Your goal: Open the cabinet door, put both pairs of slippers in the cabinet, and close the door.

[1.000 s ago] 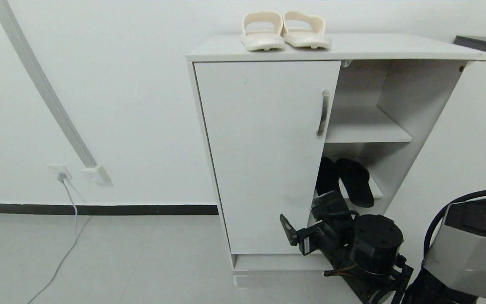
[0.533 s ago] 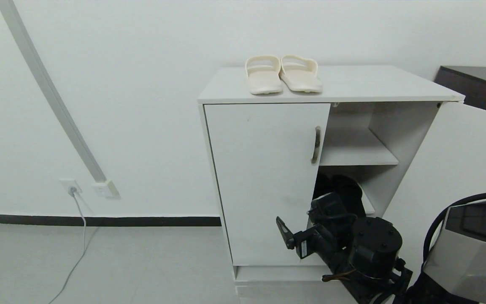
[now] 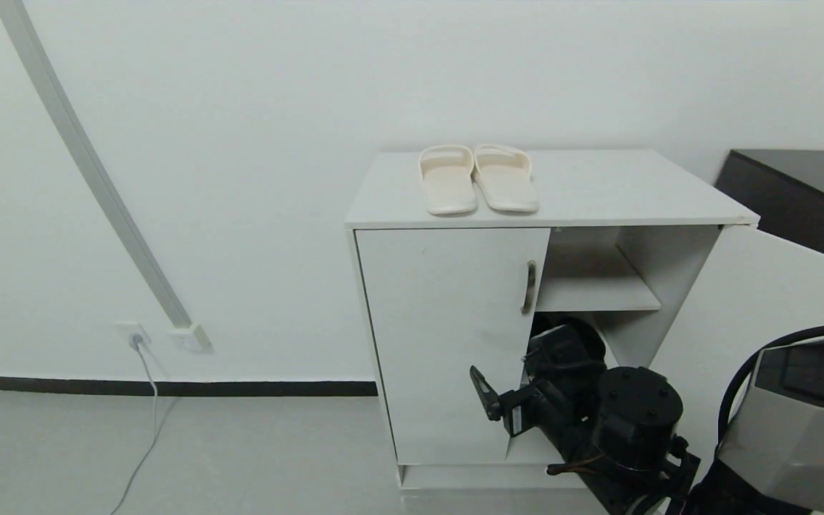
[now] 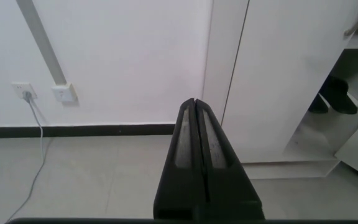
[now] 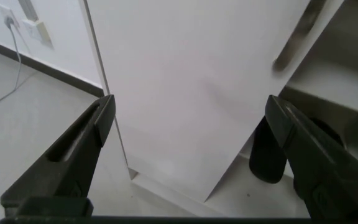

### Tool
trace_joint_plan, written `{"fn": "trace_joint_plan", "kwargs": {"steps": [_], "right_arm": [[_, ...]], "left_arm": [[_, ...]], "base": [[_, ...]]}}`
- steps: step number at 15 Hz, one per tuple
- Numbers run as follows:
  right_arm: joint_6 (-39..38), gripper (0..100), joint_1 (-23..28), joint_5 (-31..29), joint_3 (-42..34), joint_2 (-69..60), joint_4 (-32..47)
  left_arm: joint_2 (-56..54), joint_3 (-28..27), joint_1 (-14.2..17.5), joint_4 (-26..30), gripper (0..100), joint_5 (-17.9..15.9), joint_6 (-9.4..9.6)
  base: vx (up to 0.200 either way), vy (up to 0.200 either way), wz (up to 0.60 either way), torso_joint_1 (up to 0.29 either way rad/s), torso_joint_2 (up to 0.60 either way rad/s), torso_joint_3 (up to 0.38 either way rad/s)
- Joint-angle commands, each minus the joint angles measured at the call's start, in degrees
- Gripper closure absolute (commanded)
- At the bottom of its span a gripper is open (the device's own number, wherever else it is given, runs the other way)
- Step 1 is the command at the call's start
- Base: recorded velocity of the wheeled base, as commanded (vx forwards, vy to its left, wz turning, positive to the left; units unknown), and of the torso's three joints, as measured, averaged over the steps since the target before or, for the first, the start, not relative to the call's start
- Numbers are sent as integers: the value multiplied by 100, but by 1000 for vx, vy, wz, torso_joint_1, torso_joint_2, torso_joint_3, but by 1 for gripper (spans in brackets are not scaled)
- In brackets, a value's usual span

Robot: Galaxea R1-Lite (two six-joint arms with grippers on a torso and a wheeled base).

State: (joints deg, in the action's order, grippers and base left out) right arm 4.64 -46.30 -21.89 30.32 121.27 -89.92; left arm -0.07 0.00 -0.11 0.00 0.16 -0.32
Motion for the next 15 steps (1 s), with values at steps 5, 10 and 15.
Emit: {"fn": "trace_joint_plan", "kwargs": {"steps": [5,10,15], "right_arm": [[1,0,-2,1,0,46,-8],[1,0,-2,1,18,46,-8],[89,0,-2,1,9,125,-8]], "left_arm": [[7,0,2,0,100,2,-3],[7,0,2,0,100,2,-3],[7,0,2,0,100,2,-3]], "base": [[0,0,0,210,-515,-312],[0,0,0,239,-554,-319],[0,0,0,140,-319,-177]]}}
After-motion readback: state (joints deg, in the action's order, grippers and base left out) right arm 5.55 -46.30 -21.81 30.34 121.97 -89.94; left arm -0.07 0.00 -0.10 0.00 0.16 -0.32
